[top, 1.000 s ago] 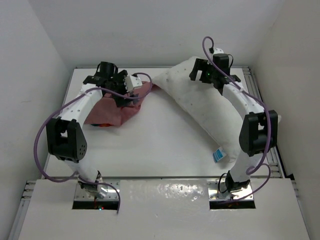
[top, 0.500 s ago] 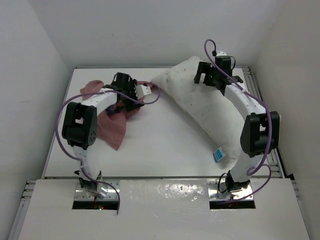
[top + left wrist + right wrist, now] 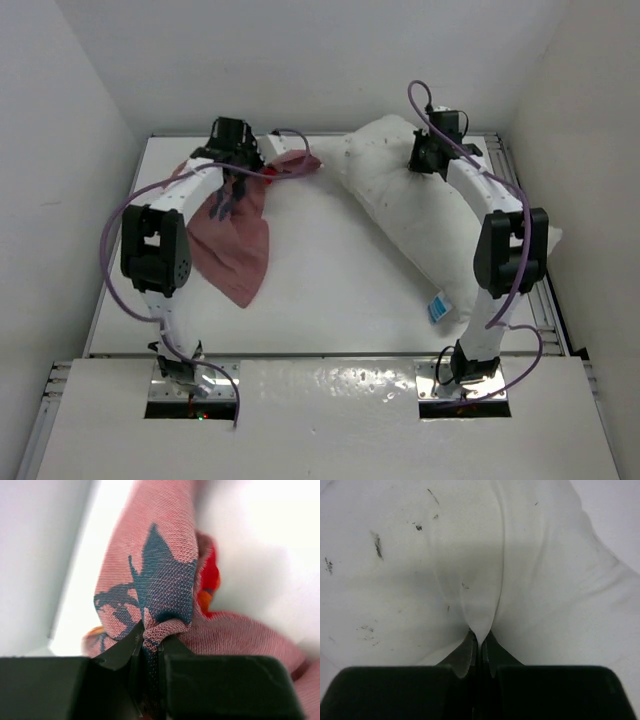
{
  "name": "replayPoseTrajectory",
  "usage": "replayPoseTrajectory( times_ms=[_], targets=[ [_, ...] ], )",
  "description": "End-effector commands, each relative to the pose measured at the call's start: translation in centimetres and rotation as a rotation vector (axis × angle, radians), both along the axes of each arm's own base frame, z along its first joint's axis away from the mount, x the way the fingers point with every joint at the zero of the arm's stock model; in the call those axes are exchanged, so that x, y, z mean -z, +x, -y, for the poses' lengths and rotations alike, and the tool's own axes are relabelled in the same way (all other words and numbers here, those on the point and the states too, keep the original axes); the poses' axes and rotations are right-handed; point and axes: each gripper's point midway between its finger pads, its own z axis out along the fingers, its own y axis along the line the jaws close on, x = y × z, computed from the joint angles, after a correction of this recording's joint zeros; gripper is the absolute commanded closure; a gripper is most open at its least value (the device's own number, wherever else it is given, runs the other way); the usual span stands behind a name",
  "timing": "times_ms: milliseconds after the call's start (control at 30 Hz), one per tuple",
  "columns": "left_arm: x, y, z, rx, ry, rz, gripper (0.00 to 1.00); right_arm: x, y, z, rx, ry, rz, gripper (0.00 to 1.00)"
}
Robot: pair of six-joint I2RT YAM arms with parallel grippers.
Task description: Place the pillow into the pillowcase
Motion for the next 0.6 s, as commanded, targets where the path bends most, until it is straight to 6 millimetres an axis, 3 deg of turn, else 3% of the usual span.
replayPoseTrajectory(
  times_ms=[0,33,67,133,167,200,300,333,400,467,567],
  targets=[
    [-16.2,-1.7,2.1,0.137,-0.169,0.26,1.0,-4.2,1.3,3.8,0.096,-0.043,0.123,1.0],
    [-18.4,-2.6,3.0,0.208,-0.183,0.287,1.0,-5.0,1.6,4.1,0.097,-0.048,0.146,1.0],
    [-18.5,-4.0,3.3,0.246,-0.187,0.248,1.0,-6.2,2.0,4.2,0.098,-0.047,0.177,1.0],
    [-21.2,-6.1,4.4,0.348,-0.201,0.26,1.0,-8.2,2.5,3.9,0.066,-0.045,0.23,0.5],
    [-20.5,-8.0,4.5,0.378,-0.207,0.182,1.0,-9.0,2.5,3.6,0.044,-0.041,0.249,0.33],
    [-20.6,-8.9,4.4,0.403,-0.212,0.161,1.0,-9.7,2.6,3.1,0.016,-0.036,0.271,0.05],
    [-21.8,-11.5,4.3,0.454,-0.278,0.111,1.0,-13.0,1.9,-0.1,-0.139,0.061,0.374,0.01],
    [-22.2,-12.0,4.4,0.467,-0.31,0.109,1.0,-15.2,1.1,-1.4,-0.202,0.098,0.435,0.01],
    [-22.4,-12.3,4.1,0.451,-0.334,0.119,1.0,-17.3,-0.6,-5.7,-0.427,0.221,0.528,0.01],
    [-22.6,-11.7,4.0,0.398,-0.369,0.143,1.0,-18.9,-3.7,-10.4,-0.663,0.33,0.568,0.01],
    [-22.8,-11.2,3.9,0.344,-0.412,0.162,1.0,-19.9,-6.9,-14.5,-0.867,0.466,0.539,0.01]
  ],
)
